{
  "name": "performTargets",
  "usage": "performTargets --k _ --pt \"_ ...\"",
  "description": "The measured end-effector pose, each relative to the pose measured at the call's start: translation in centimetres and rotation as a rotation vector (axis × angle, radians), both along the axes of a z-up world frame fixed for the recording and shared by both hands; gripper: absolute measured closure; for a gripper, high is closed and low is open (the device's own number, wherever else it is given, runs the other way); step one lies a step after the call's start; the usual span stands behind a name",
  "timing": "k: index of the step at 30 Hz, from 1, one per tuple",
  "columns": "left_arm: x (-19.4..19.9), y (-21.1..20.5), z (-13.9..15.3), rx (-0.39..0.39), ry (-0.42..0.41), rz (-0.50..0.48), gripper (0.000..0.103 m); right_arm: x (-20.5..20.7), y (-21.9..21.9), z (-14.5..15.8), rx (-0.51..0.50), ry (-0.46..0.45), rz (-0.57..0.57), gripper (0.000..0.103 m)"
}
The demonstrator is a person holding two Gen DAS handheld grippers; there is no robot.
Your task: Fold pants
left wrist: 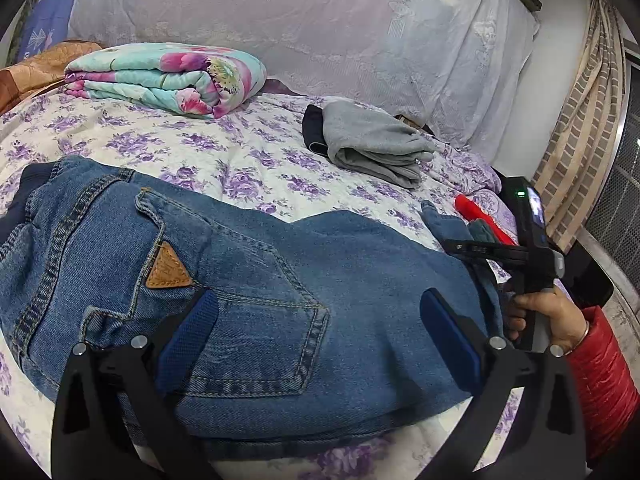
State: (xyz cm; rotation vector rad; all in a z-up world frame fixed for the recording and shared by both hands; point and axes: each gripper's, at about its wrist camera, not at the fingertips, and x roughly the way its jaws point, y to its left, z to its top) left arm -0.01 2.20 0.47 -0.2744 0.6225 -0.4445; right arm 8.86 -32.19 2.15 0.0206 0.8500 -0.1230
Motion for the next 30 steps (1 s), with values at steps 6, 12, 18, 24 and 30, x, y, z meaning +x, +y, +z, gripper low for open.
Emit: performTargets --k 6,12,18,24,30 --pt "-0.1 0.1 0.1 -0.005 -0.001 -0.002 0.004 -7.4 -4.1 3.1 0.164 -0.139 -0.037 0.096" --pt "-0.3 0.1 0.1 -0.020 -0.006 -0.005 0.004 -17.1 -12.1 1.2 0.357 -0.146 -0.171 0.095" --pt "-0.3 0.1 0.0 -0.007 -0.001 -0.001 0.004 -20.0 -12.5 1.6 0.261 -0.198 -0.197 0.054" --pt "-0.2 0.1 0.0 -0.006 0.000 -0.005 0.004 -20.0 -14.1 1.0 0.378 -0.211 -0.198 0.050" --pt "-0.2 0.1 0.0 -0.005 0.000 -0.003 0.004 -21.2 -15.6 -0.5 0.570 -0.179 -0.172 0.050"
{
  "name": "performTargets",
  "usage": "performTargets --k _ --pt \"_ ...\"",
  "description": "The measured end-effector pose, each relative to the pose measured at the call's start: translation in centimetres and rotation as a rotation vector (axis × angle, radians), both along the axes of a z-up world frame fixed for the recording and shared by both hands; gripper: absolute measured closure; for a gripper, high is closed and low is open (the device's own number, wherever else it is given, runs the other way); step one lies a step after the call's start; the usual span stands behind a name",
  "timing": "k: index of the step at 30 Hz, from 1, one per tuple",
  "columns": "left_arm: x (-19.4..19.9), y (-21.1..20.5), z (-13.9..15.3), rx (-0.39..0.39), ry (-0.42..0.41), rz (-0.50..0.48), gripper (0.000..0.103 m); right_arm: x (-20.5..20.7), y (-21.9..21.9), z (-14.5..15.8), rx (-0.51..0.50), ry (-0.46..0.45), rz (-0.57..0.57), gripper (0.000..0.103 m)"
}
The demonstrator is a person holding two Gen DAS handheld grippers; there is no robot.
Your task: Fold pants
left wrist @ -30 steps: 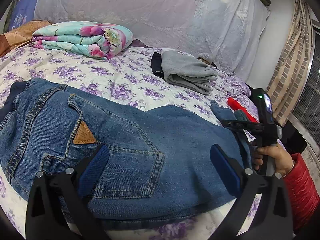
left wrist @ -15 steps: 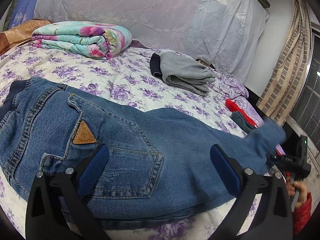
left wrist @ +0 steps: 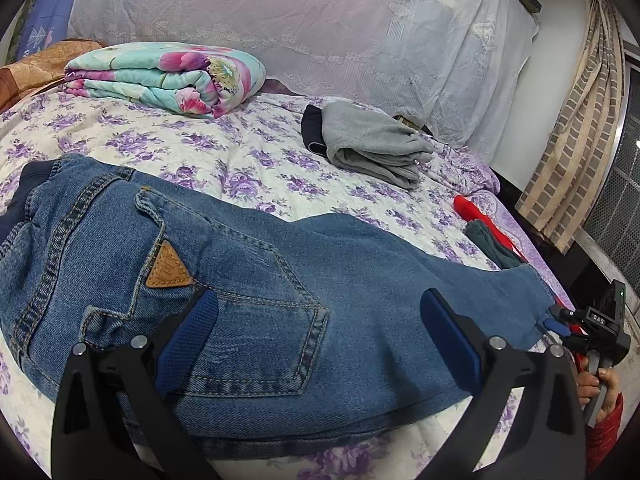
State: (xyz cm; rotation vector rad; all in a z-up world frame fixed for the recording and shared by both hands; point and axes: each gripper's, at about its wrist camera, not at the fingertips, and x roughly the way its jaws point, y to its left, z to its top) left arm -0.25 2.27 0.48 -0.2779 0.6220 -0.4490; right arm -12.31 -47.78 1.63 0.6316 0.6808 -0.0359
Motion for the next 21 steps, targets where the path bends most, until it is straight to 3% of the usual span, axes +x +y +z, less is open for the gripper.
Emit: performTargets --k 6,8,10,14,17,19,21 --pt "0.0 0.0 0.0 -0.002 0.000 0.000 0.004 2.5 -0.4 -1.4 -0.029 0.036 -0.015 0.059" --pt "0.0 0.0 0.0 -0.002 0.000 0.000 0.004 2.9 -0.6 -1.4 -0.035 0.031 -0.026 0.087" --pt "-0.1 0.0 0.0 -0.005 -0.002 -0.001 0.004 2.4 -0.8 -1.0 -0.001 -0.017 -0.029 0.096" --pt "-0.2 0.4 0.0 -0.038 -0.012 -0.006 0.004 -0.2 -0.1 1.6 -0.022 -0.104 -0.002 0.097" --pt "-0.3 0.5 0.0 -0.047 -0.015 -0.009 0.004 0.0 -0.6 0.8 -0.052 -0.039 0.013 0.096" --pt "-0.3 0.4 0.0 -0.042 -0.013 -0.007 0.004 0.4 -1.6 -1.4 -0.057 0.056 -0.009 0.090" --pt "-0.4 0.4 0.0 -0.039 -0.011 -0.009 0.004 -0.8 -2.4 -1.8 0.012 0.023 -0.021 0.091"
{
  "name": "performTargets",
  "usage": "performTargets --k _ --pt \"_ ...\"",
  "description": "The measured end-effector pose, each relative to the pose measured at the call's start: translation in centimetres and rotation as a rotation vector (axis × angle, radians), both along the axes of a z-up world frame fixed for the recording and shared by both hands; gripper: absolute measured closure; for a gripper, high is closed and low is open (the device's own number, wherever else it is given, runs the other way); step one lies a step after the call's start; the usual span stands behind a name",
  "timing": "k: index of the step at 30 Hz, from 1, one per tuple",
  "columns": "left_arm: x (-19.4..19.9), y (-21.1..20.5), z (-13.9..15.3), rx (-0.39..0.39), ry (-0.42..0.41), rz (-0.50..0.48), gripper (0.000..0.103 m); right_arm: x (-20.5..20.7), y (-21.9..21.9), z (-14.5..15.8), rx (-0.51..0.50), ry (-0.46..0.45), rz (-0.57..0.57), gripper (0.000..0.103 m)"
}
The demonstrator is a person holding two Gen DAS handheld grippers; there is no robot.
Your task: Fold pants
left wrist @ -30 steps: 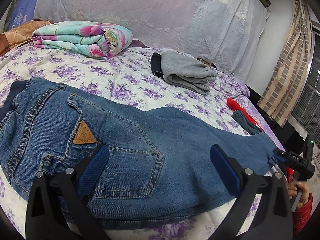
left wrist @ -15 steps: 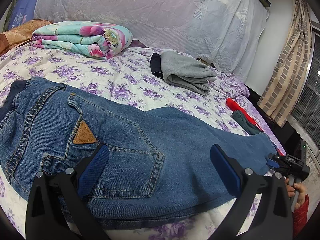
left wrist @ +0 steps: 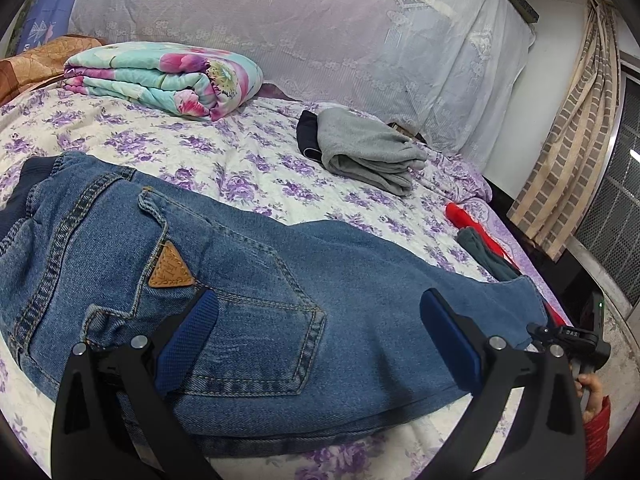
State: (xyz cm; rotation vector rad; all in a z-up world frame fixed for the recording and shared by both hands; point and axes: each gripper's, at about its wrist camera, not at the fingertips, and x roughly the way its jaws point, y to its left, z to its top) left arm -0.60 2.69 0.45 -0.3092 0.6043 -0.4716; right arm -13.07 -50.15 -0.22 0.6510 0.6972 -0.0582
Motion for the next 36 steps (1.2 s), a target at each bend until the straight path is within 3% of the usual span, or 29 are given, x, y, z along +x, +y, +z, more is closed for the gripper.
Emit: performTargets --k 2,5,7,9,11,16,18,20,25,28,31,34,36 --pt "0.0 -0.1 0.0 0.009 0.002 0.000 0.004 -1.0 0.1 1.0 -0.038 -0.012 -0.033 0.085" --pt "-0.6 -0.5 0.2 0.053 0.003 0.041 0.004 -2.3 1.9 3.8 -0.210 -0.070 -0.072 0.084" --pt "-1.4 -1.3 0.7 0.081 -0.007 0.074 0.004 -1.5 4.9 5.6 -0.307 -0.116 0.002 0.084" --pt "-2.2 -2.6 1.4 0.040 -0.011 0.018 0.004 0.0 7.9 6.5 -0.369 -0.137 0.087 0.080" --pt "-2.5 -3.9 2.1 0.038 -0.017 -0.026 0.004 2.5 12.3 6.7 -0.446 -0.150 0.202 0.063" --pt "-2.8 -7.7 2.8 0.225 -0.075 -0.020 0.004 6.3 19.3 5.2 -0.590 -0.107 0.344 0.060" --pt "-2.1 -8.2 1.1 0.310 -0.018 -0.014 0.004 7.7 19.7 3.3 -0.572 -0.025 0.367 0.058" --pt "-1.1 -7.9 -1.3 0.350 0.091 -0.019 0.005 8.0 19.4 1.3 -0.537 0.054 0.407 0.048" --pt "-2.4 -5.2 -0.8 0.262 0.077 -0.042 0.005 7.5 17.9 2.6 -0.409 0.011 0.437 0.046" --pt "-3.4 -3.6 0.4 0.194 0.020 0.023 0.005 9.5 19.6 5.1 -0.331 -0.053 0.542 0.049" --pt "-3.2 -1.9 1.3 0.132 -0.037 0.096 0.005 13.3 23.9 7.1 -0.393 -0.111 0.617 0.072" --pt "-1.6 -1.6 -0.5 0.122 0.049 0.107 0.005 17.0 28.3 7.4 -0.360 -0.100 0.694 0.083" --pt "-1.7 -1.9 -0.2 0.144 0.043 0.105 0.005 18.9 31.7 6.7 -0.379 -0.082 0.740 0.090"
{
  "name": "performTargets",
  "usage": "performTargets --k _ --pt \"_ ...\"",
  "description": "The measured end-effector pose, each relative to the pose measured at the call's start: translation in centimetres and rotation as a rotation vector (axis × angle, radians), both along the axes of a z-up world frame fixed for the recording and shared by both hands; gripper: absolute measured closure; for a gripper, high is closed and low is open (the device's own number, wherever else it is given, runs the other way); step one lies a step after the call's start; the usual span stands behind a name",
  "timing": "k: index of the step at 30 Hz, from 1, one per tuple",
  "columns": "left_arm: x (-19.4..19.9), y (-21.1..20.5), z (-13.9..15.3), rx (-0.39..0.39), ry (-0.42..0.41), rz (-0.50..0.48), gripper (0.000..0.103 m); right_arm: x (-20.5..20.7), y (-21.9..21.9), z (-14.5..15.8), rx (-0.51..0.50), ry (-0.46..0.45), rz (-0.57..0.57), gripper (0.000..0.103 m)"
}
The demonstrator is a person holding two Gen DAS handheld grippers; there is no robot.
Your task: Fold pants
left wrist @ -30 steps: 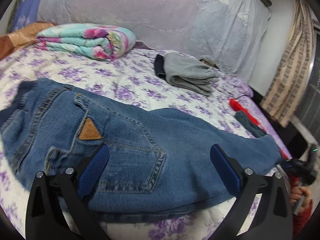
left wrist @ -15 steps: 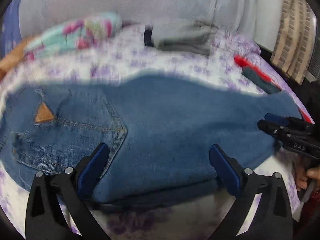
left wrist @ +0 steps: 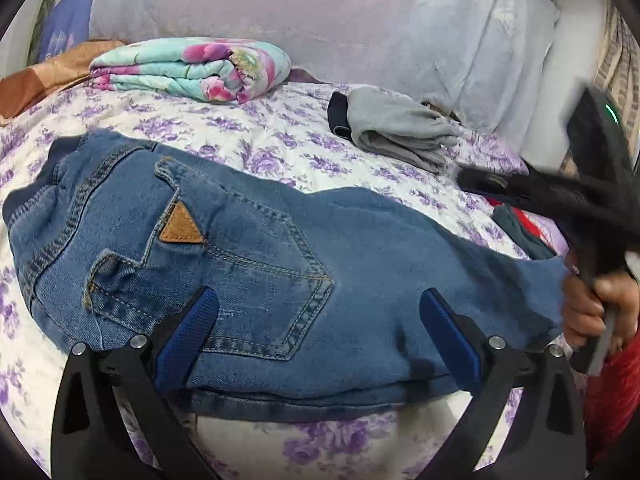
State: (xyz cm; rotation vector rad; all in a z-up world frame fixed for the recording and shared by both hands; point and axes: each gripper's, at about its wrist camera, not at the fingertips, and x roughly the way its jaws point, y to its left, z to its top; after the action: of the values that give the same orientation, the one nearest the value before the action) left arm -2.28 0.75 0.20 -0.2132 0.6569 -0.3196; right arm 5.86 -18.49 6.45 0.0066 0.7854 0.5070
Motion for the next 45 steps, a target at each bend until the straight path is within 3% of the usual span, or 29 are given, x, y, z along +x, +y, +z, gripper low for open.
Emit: performTargets --k 3,6,10,15,17,18,19,20,22,25,28,30,32,35,38,40,42,45 --pt "-0.1 -0.7 -0.1 0.044 0.001 0.003 0.005 1.6 3.7 -2.2 -0.072 0.055 0.048 0.097" --pt "-0.1 -0.7 -0.2 0.033 0.001 -0.001 0.005 3.6 4.8 -5.2 -0.143 0.105 0.019 0.103" --pt "0.1 -0.7 -0.3 0.021 0.008 -0.010 0.005 5.2 2.9 -5.6 -0.018 0.149 -0.010 0.103" --pt "0.0 -0.5 -0.3 0.012 0.004 -0.011 0.005 1.4 0.9 -3.1 0.046 0.044 -0.024 0.099" --pt "-0.1 -0.2 -0.3 -0.005 -0.001 -0.014 0.005 0.3 0.1 -2.9 0.061 0.041 -0.036 0.098" --pt "0.0 -0.2 -0.3 -0.005 0.000 -0.013 0.005 0.6 0.0 -3.7 0.051 0.071 -0.046 0.094" --pt "0.0 -0.3 -0.3 -0.002 0.001 -0.013 0.005 1.1 -0.1 -4.9 0.041 0.110 -0.054 0.082" --pt "0.1 -0.4 -0.3 0.003 0.002 -0.013 0.005 1.8 -0.3 -6.4 0.044 0.159 -0.053 0.083" --pt "0.2 -0.6 -0.3 0.020 0.005 -0.012 0.005 1.9 -1.1 -6.2 0.088 0.163 -0.071 0.088" --pt "0.2 -0.5 -0.3 0.011 0.003 -0.012 0.005 -0.9 -2.6 -4.0 0.078 0.030 -0.146 0.082" --pt "0.2 -0.3 -0.3 -0.004 -0.001 -0.015 0.005 -6.2 -5.1 -2.0 0.097 -0.097 -0.200 0.053" --pt "0.2 -0.3 -0.3 -0.004 -0.001 -0.015 0.005 -10.5 -7.7 -1.5 0.116 -0.153 -0.247 0.040" --pt "0.1 -0.2 -0.3 -0.009 -0.004 -0.016 0.005 -13.5 -10.1 -1.5 0.084 -0.156 -0.291 0.033" --pt "-0.2 0.0 -0.3 -0.028 -0.013 -0.020 0.005 -17.5 -14.3 -1.9 0.011 -0.123 -0.391 0.033" --pt "-0.5 0.4 -0.3 -0.053 -0.022 -0.015 0.005 -20.4 -20.3 -2.9 0.100 -0.019 -0.500 0.033" --pt "-0.7 0.5 -0.3 -0.061 -0.025 -0.012 0.005 -21.8 -24.7 -4.0 0.226 0.059 -0.601 0.033" --pt "-0.7 0.5 -0.3 -0.061 -0.027 -0.008 0.005 -22.5 -28.5 -5.3 0.366 0.086 -0.694 0.033" --pt "-0.7 0.4 -0.2 -0.052 -0.026 -0.003 0.005 -22.1 -31.9 -6.4 0.544 0.096 -0.733 0.033"
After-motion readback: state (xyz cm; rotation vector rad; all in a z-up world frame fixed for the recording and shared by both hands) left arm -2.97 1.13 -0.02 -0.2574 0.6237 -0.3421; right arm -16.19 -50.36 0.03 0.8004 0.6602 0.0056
